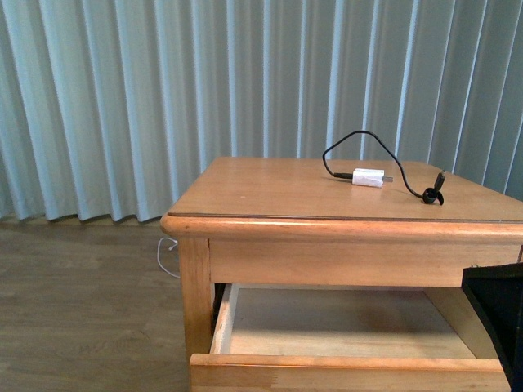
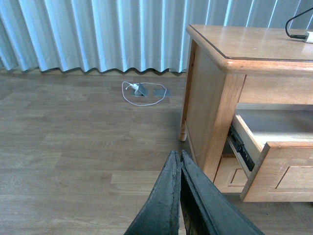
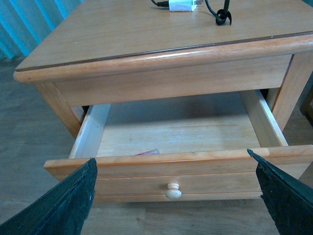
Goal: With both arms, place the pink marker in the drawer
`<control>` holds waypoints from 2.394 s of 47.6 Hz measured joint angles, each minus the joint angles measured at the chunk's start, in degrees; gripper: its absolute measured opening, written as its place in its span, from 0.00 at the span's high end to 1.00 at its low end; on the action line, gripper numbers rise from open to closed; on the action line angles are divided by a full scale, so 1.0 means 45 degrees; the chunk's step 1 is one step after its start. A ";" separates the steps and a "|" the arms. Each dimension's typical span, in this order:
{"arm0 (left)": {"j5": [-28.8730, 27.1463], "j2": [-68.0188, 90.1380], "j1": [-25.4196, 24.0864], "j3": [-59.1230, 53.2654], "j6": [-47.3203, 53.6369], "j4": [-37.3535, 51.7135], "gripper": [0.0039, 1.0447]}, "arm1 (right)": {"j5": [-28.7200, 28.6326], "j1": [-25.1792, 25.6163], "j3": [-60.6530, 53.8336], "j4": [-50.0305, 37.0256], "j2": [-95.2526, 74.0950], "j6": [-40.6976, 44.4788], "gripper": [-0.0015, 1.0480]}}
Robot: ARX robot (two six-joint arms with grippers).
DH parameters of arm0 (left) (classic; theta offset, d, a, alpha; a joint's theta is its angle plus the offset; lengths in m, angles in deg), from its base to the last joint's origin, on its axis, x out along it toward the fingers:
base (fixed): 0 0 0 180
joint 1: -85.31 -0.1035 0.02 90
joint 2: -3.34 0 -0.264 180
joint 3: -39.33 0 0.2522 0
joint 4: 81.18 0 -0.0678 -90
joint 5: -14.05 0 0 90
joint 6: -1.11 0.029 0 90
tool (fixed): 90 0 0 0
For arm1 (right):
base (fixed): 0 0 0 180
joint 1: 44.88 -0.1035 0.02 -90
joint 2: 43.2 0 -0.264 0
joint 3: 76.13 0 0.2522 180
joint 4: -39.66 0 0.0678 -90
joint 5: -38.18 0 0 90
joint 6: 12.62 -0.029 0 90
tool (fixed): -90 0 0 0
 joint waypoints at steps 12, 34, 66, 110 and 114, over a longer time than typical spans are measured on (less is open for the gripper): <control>0.0000 -0.0024 0.0000 0.0000 0.0000 0.0000 0.96 | 0.0015 0.0000 0.0000 -0.0005 0.0000 0.0000 0.08; 0.0000 -0.0024 0.0000 0.0000 0.0000 -0.0005 0.27 | 0.2492 0.0146 0.0665 0.1831 -0.1195 0.0262 0.08; 0.0000 -0.0024 0.0000 0.0000 0.0005 -0.0010 0.05 | -0.4940 0.2725 0.3793 0.4813 -0.7009 -0.1855 0.08; 0.0000 -0.0024 0.0000 0.0000 0.0005 -0.0010 0.05 | -0.4648 0.3876 0.5489 0.1676 -1.1055 0.0840 0.08; 0.0000 -0.0024 0.0000 0.0000 0.0005 -0.0010 0.05 | -0.4711 0.3973 0.5693 0.1175 -1.1366 0.1088 0.08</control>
